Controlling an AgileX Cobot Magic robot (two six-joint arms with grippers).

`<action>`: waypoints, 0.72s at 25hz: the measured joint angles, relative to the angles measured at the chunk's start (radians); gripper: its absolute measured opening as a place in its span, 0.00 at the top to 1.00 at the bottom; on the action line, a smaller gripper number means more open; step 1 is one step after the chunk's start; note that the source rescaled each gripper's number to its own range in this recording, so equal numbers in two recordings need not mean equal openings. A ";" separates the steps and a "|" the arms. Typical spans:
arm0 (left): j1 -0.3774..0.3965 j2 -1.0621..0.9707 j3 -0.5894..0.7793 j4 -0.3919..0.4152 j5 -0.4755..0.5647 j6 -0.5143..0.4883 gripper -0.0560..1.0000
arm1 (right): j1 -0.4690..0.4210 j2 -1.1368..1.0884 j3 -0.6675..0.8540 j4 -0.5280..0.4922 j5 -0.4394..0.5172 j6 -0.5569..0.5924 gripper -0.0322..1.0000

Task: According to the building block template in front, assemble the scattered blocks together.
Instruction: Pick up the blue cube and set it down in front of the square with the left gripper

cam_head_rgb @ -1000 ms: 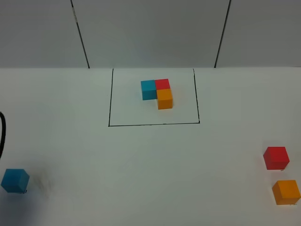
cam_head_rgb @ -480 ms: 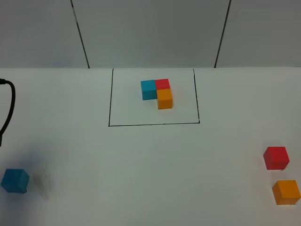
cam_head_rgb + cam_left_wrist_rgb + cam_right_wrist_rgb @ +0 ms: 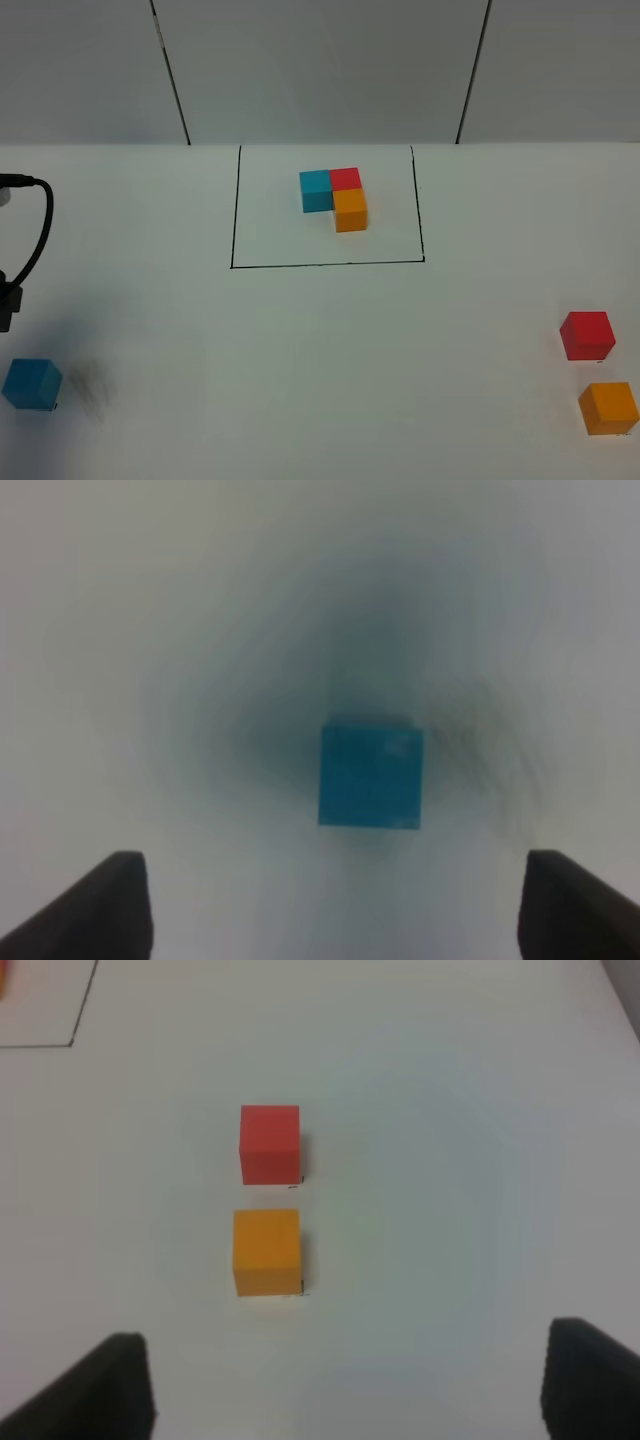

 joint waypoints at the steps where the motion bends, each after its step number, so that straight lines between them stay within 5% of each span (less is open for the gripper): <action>1: 0.000 0.001 0.000 0.000 -0.004 0.000 0.18 | 0.000 0.000 0.000 0.000 0.000 0.000 0.37; 18: 0.000 0.105 0.000 0.000 0.016 -0.002 0.18 | 0.000 0.000 0.000 0.000 0.000 0.000 0.37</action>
